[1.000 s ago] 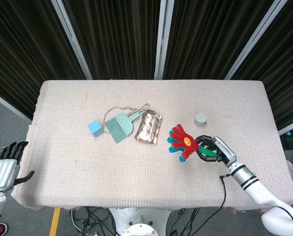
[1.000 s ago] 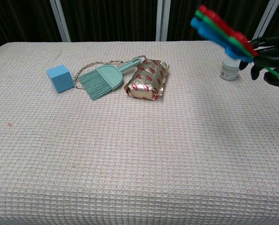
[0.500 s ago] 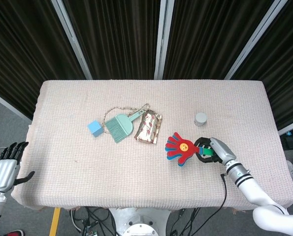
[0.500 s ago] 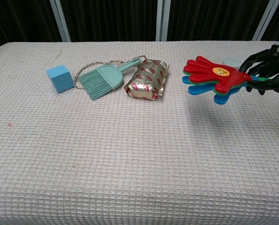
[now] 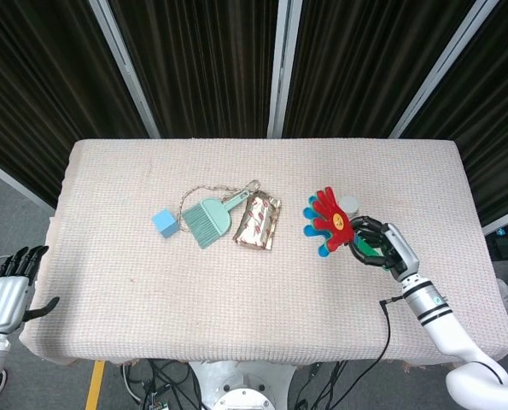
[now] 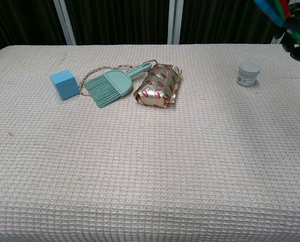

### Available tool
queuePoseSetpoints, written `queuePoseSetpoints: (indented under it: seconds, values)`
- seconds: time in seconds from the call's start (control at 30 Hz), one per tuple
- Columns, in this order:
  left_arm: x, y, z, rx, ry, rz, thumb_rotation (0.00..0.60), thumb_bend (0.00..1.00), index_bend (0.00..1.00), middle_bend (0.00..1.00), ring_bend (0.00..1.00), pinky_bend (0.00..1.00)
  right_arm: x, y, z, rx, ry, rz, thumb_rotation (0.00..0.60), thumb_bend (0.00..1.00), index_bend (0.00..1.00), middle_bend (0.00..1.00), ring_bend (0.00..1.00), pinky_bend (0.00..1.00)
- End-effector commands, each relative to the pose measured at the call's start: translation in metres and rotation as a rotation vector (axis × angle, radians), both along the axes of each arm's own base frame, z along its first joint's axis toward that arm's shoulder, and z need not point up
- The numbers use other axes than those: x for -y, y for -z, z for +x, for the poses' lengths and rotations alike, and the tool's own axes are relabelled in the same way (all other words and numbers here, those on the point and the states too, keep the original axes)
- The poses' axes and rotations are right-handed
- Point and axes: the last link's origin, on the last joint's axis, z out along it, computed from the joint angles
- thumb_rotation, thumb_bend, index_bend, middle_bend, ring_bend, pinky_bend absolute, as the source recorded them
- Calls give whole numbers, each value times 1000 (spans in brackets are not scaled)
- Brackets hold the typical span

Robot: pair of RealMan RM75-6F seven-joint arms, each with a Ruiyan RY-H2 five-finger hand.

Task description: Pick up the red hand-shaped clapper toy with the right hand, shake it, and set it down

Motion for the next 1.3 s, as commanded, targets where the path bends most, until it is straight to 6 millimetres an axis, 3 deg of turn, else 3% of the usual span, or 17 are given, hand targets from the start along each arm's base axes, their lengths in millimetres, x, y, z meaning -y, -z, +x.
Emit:
queuePoseSetpoints:
  seconds: [0.03,0.17,0.27,0.4,0.57,0.73,1.0,1.17,1.3]
  values:
    - [0,0,0,0,1,-1,600,198,59,77,47,125,0,-18,-16,285,-30,9,600,644,1000,621,604,813]
    - [0,0,0,0,2,-1,600,198,59,77,47,125,5,-17,-21,267,-45,35,600,645,1000,621,605,813]
    - [-1,0,0,-1,0,-3,600,198,59,77,47,125,6,-12,-24,140,-86,46,600,644,1000,621,605,813]
    - [0,0,0,0,0,-1,600,199,59,77,48,126,1,-4,-30,-173,-185,108,600,644,1000,633,604,813]
    - [0,0,0,2,0,-2,600,199,59,77,47,125,1,1,-32,-707,-344,173,600,642,1000,641,603,813]
    - [1,0,-1,2,-3,-3,600,198,59,77,47,125,0,7,-29,-945,-364,165,600,642,1000,658,601,813]
    - [0,-1,-2,3,-4,3,600,199,59,77,47,125,-2,10,-18,-986,-281,102,600,641,1000,661,602,813]
    - [1,1,-2,4,0,2,600,198,59,77,47,126,0,8,-13,-852,-214,-22,600,612,1000,661,601,812]
    - [0,1,-2,4,-1,2,600,198,59,77,47,125,-2,8,-20,-735,-168,-145,600,608,1000,639,596,805]
